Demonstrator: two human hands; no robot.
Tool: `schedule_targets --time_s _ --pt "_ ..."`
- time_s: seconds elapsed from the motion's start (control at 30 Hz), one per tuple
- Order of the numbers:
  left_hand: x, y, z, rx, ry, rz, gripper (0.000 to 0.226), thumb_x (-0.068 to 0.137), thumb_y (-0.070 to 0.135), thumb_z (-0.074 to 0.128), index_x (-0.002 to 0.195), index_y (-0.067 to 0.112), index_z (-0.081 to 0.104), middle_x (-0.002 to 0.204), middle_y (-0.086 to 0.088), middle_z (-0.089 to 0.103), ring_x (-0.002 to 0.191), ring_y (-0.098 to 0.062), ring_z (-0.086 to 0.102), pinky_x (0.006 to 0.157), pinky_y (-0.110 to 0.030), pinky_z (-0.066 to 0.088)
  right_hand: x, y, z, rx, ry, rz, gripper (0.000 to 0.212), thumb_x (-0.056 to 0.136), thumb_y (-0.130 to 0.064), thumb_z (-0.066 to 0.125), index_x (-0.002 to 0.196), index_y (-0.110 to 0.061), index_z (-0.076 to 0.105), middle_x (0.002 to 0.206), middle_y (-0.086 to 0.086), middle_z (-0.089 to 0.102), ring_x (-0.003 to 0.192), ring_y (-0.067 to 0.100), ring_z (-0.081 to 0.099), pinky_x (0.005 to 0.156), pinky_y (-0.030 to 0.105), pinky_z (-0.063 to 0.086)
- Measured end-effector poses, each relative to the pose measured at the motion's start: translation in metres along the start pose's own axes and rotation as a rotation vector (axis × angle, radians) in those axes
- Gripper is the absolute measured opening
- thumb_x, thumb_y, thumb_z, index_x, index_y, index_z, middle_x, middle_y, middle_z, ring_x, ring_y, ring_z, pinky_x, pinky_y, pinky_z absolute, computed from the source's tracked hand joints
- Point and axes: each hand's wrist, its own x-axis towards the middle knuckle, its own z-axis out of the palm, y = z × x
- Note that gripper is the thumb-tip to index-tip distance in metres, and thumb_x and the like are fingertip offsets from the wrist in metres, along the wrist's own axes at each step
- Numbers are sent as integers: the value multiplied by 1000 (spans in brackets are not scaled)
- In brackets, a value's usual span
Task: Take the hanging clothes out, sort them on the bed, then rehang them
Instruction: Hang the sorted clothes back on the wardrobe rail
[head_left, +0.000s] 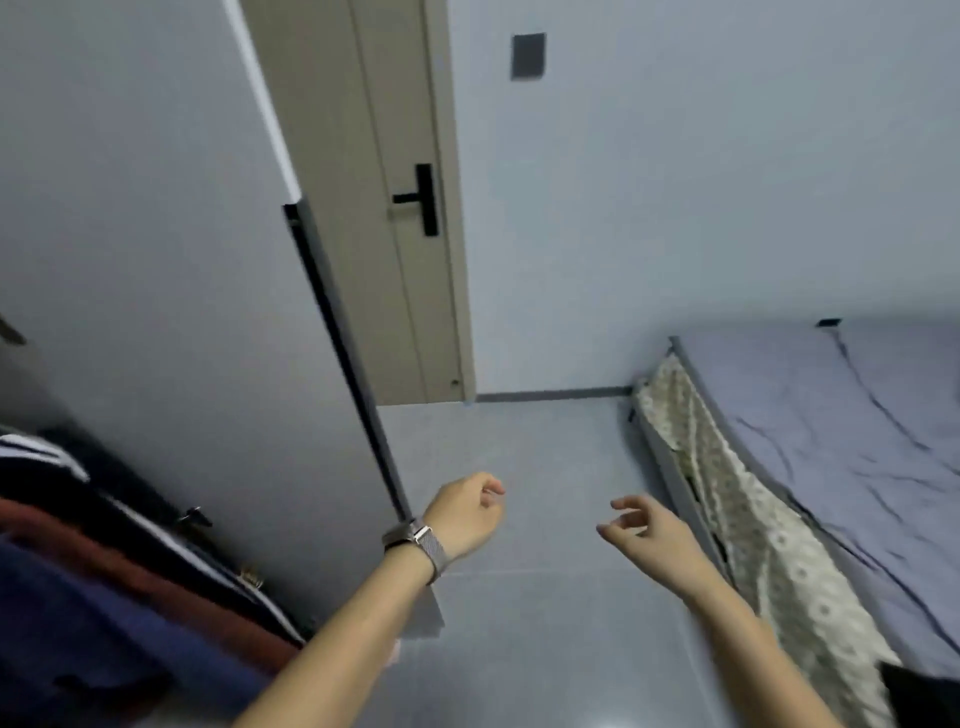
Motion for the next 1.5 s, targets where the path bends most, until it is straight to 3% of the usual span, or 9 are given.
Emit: schedule_targets --time_s 0.13,0.3,0.53,0.7,0.77,0.87,1.17,1.3,1.5 --pt "27 88 87 79 -166 143 26 88 14 47 112 16 59 100 -5 68 94 -20 62 69 -16 39 -38 87 -106 95 288 126 33 80 -24 73 107 -16 57 93 2 64 84 15 58 77 27 42" --pt "31 213 234 106 -395 360 25 88 17 47 110 21 58 96 4 62 88 -14 60 76 -19 44 -120 191 -220 178 563 339 40 82 -33 71 114 -24 49 101 -1 58 89 13 58 72 25 43" --pt "-6 337 387 177 -674 602 24 91 16 46 112 17 57 97 -6 66 88 -23 62 78 -30 48 -225 297 -297 290 889 637 42 83 -30 71 118 -20 50 107 3 57 99 17 56 80 30 44" --pt "-4 374 460 319 -823 687 27 91 18 47 117 15 55 92 2 59 95 -19 60 78 -24 43 -254 352 -313 386 983 822 44 81 -34 72 117 -20 51 96 -6 56 95 16 55 79 29 42" --pt "0 387 486 338 -868 704 28 91 19 48 118 15 54 88 6 58 90 -16 59 80 -26 46 -259 369 -319 417 1009 871 43 82 -33 71 118 -19 51 93 -8 54 96 17 55 82 31 43" --pt "2 404 525 371 -935 753 26 92 20 47 117 18 53 81 12 57 77 -9 57 70 -21 44 -261 393 -329 452 1050 932 40 82 -32 70 115 -19 50 101 -1 57 97 18 57 78 29 40" --pt "-26 443 620 456 -1079 780 14 92 23 49 103 27 55 90 4 65 76 -8 61 65 -18 47 -304 474 -351 592 1127 1061 33 82 -29 72 106 -21 52 102 1 59 100 18 57 78 27 38" --pt "-52 457 661 423 -1049 768 10 93 21 51 97 30 53 90 5 62 77 -4 58 62 -10 41 -328 527 -367 635 1094 1073 26 81 -24 71 101 -19 54 97 0 60 98 18 57 76 25 39" --pt "-106 471 718 346 -998 582 14 92 19 54 92 33 55 94 6 63 88 -10 61 81 -25 49 -375 622 -409 598 865 1068 36 87 -26 65 118 -16 51 106 0 53 95 15 52 77 24 39"
